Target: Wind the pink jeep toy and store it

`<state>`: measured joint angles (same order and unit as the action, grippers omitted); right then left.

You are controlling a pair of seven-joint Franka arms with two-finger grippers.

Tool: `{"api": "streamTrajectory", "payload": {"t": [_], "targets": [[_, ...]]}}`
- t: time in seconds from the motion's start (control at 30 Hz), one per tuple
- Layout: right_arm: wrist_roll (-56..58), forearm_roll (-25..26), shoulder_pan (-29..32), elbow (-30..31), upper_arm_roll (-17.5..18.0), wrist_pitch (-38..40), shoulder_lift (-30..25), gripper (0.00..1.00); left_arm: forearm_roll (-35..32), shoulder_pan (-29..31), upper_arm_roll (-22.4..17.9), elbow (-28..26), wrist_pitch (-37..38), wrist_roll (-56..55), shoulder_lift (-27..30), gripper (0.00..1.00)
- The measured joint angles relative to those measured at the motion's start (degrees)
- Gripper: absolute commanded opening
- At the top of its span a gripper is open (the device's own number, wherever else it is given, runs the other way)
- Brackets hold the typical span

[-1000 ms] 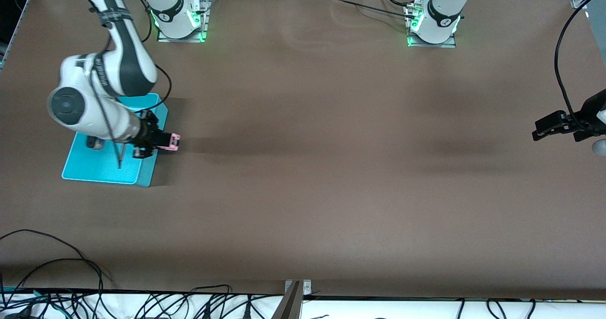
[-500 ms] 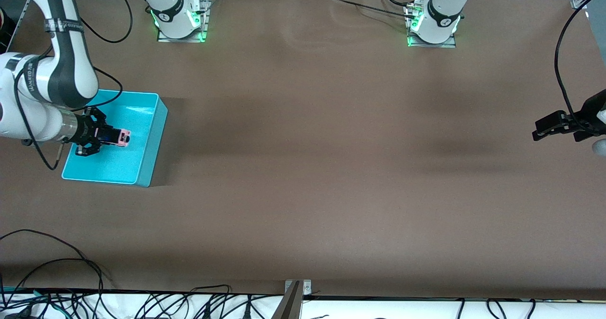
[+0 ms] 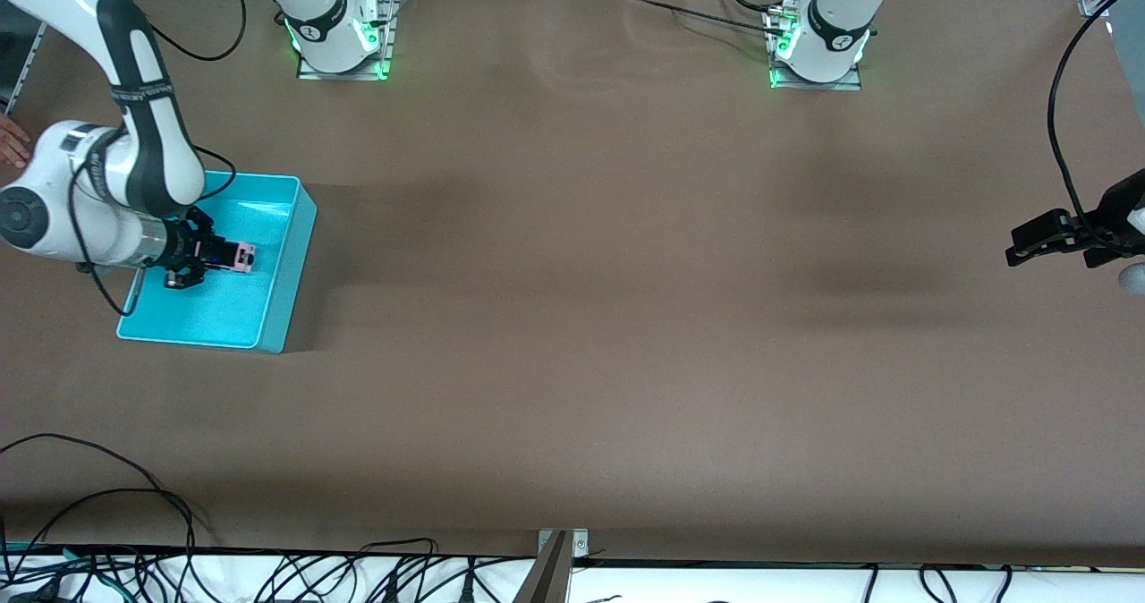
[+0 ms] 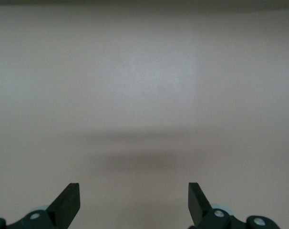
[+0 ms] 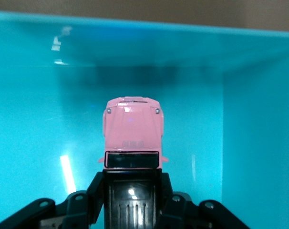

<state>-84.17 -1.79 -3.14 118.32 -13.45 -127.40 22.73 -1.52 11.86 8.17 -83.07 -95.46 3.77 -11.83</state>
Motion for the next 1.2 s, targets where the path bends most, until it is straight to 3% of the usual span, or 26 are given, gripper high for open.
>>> {"api": "streamTrajectory", "payload": {"t": [0.03, 0.07, 0.13, 0.2, 0.5, 0.7, 1.0, 1.2], "targets": [[0.0, 0.0, 0.0, 0.1, 0.2, -0.5, 0.4, 0.28, 0.0, 0.0, 0.0, 0.0, 0.0, 0.0, 0.0, 1.00], [0.0, 0.0, -0.1, 0.1, 0.5, -1.0, 1.0, 0.40, 0.0, 0.0, 0.0, 0.0, 0.0, 0.0, 0.0, 1.00], [0.0, -0.1, -0.1, 0.1, 0.8, -1.8, 1.7, 0.76, 0.0, 0.0, 0.0, 0.0, 0.0, 0.0, 0.0, 1.00], [0.0, -0.1, -0.2, 0.1, 1.0, -2.2, 2.0, 1.00, 0.0, 0.0, 0.0, 0.0, 0.0, 0.0, 0.0, 1.00], [1.2, -0.1, -0.2, -0.9, 1.0, -0.1, 0.8, 1.00, 0.0, 0.0, 0.0, 0.0, 0.0, 0.0, 0.0, 1.00], [4.3, -0.1, -0.2, -4.4, 1.0, 8.6, -2.0, 1.00, 0.0, 0.0, 0.0, 0.0, 0.0, 0.0, 0.0, 1.00], [9.9, -0.1, -0.1, -17.4, 0.8, 28.5, -5.3, 1.00, 0.0, 0.0, 0.0, 0.0, 0.0, 0.0, 0.0, 1.00], [15.8, -0.1, -0.1, -25.2, 0.2, 36.3, -5.6, 1.00, 0.0, 0.0, 0.0, 0.0, 0.0, 0.0, 0.0, 1.00]]}}
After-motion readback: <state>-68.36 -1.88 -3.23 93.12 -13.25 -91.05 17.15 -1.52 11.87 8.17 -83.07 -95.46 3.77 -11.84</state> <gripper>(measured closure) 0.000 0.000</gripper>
